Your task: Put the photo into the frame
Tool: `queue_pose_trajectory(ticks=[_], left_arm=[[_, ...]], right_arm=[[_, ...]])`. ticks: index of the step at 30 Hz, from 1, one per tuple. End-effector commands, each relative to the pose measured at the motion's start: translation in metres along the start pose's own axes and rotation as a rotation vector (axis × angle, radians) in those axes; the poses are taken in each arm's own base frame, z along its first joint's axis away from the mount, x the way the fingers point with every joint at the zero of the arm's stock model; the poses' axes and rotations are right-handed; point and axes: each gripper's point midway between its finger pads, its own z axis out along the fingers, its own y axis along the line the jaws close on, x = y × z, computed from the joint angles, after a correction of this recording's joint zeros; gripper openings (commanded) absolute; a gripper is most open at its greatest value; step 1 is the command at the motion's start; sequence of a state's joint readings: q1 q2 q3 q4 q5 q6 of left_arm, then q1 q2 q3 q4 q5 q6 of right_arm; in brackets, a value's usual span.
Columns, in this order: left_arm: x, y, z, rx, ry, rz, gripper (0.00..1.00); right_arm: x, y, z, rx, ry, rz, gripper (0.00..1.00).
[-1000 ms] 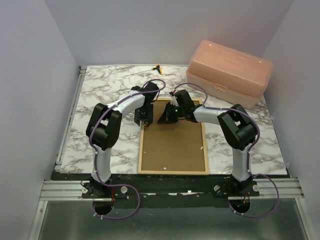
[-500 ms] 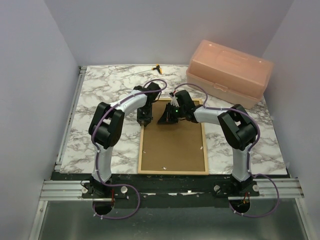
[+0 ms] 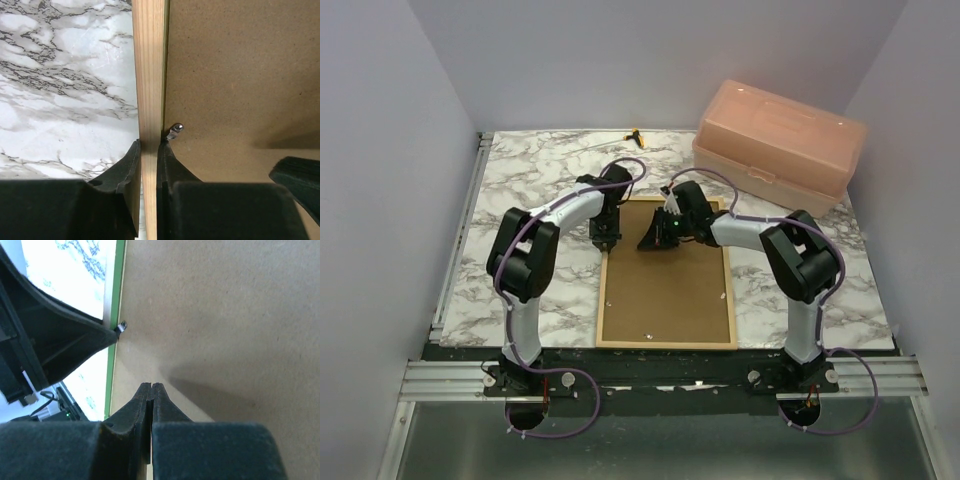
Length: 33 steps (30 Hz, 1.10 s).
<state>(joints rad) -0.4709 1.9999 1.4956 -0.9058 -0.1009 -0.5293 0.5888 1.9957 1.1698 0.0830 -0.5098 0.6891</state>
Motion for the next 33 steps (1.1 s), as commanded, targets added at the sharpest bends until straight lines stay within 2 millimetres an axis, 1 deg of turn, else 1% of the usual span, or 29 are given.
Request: queue_pose_trajectory(ticks=[1,3,4,6,7,9,12,13,14,16,17,19,21,24,27,29,31,33], left_arm=[[-0.001,-0.011,-0.011,0.118,-0.059,-0.021,0.14],[0.006,-0.012,-0.021,0.159,-0.076,-0.036,0.36],[0.013,-0.017,-0.025,0.199,-0.065,-0.039,0.41],[0.023,-0.019,-0.031,0.241,-0.057,-0.046,0.47],[0.028,-0.020,-0.032,0.261,-0.048,-0.049,0.48],[0.041,-0.024,-0.032,0.307,-0.025,-0.053,0.49],[0.056,-0.026,-0.029,0.346,-0.005,-0.065,0.50],[0.062,-0.025,-0.027,0.353,0.008,-0.069,0.50],[0.067,-0.025,-0.026,0.363,0.015,-0.071,0.50],[0.078,-0.028,-0.024,0.400,0.035,-0.076,0.50],[0.084,-0.029,-0.022,0.419,0.045,-0.080,0.51],[0.095,-0.033,-0.021,0.467,0.063,-0.087,0.50],[0.104,-0.036,-0.021,0.503,0.069,-0.092,0.50],[0.118,-0.037,-0.016,0.526,0.087,-0.092,0.50],[0.132,-0.039,-0.015,0.554,0.102,-0.089,0.51],[0.143,-0.038,-0.014,0.555,0.113,-0.083,0.51],[0.152,-0.037,-0.014,0.561,0.116,-0.089,0.50],[0.160,-0.039,-0.017,0.576,0.114,-0.088,0.50]], right_arm=[[-0.008,0.017,-0.030,0.004,-0.044,-0.046,0.06],[-0.013,0.015,-0.050,0.039,-0.075,-0.041,0.09],[-0.015,0.013,-0.059,0.059,-0.090,-0.033,0.10],[-0.019,0.007,-0.082,0.100,-0.127,-0.024,0.14],[-0.019,0.002,-0.094,0.131,-0.144,-0.016,0.27],[-0.019,-0.013,-0.119,0.213,-0.184,0.005,0.42],[-0.009,-0.044,-0.158,0.370,-0.233,0.050,0.65],[-0.005,-0.057,-0.170,0.433,-0.243,0.068,0.71],[0.003,-0.071,-0.181,0.497,-0.238,0.090,0.77],[0.021,-0.099,-0.196,0.603,-0.211,0.144,0.82],[0.028,-0.109,-0.200,0.636,-0.198,0.165,0.84],[0.045,-0.125,-0.201,0.676,-0.159,0.194,0.85],[0.057,-0.134,-0.193,0.686,-0.109,0.216,0.85],[0.063,-0.145,-0.184,0.715,-0.051,0.243,0.86],[0.056,-0.140,-0.169,0.658,-0.026,0.225,0.85],[0.044,-0.133,-0.158,0.631,-0.018,0.194,0.85],[0.034,-0.126,-0.142,0.620,0.008,0.153,0.85],[0.024,-0.120,-0.122,0.610,0.036,0.116,0.85]])
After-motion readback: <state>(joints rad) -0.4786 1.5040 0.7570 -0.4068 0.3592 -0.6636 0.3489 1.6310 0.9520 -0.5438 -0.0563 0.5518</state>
